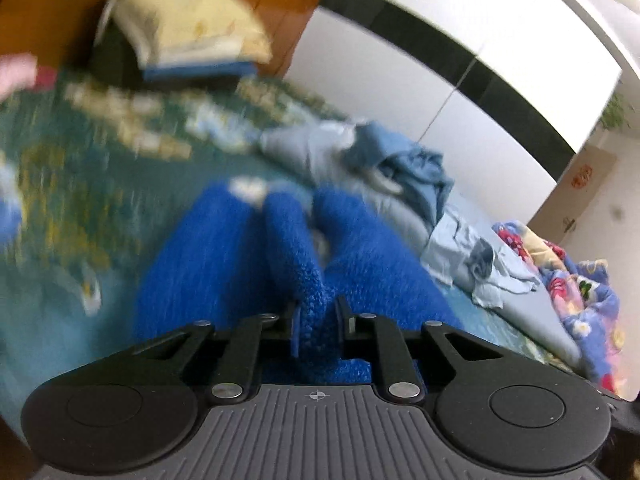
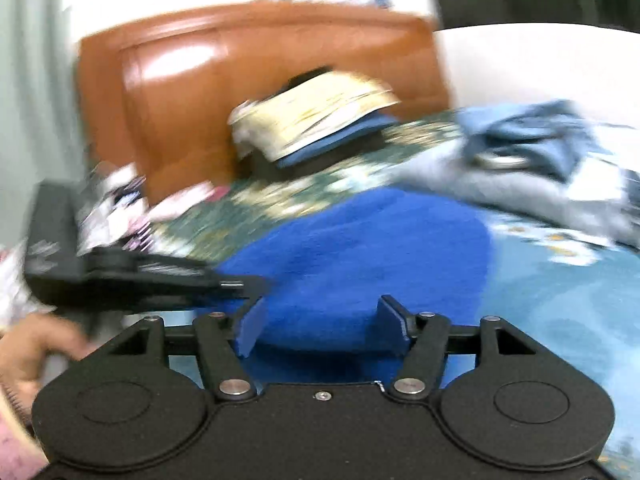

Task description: Fold clothes

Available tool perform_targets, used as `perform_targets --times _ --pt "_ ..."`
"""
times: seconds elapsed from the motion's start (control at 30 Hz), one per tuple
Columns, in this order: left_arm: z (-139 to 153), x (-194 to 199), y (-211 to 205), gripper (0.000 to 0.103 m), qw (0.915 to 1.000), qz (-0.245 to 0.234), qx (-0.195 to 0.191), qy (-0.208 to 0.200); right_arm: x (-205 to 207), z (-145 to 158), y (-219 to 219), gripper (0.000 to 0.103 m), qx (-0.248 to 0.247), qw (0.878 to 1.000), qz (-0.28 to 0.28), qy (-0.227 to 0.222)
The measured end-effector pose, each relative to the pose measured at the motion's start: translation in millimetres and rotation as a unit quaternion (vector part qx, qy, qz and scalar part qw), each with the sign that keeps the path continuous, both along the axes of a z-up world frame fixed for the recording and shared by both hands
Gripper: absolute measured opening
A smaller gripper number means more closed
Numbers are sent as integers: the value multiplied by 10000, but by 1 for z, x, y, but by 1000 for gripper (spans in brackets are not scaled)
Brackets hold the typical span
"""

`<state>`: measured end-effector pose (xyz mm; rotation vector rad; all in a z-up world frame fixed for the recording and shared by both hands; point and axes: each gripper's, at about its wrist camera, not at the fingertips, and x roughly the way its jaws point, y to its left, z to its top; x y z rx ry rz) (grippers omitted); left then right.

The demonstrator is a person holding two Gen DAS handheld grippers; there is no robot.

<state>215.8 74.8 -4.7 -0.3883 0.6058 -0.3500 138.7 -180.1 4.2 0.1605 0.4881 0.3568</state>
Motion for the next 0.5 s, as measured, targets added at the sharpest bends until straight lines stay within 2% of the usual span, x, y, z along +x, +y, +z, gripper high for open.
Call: perform_targets --times 0.13,0.37,0.5 --pt "13 4 0 13 9997 55 178 -144 15 -7 -37 65 585 9960 -635 245" --pt "-2 1 7 13 9998 24 -209 75 54 -29 -57 65 1396 9832 -835 831" --pt "-8 0 14 14 9985 -33 -520 141 68 -34 -58 58 1706 9761 -783 1091"
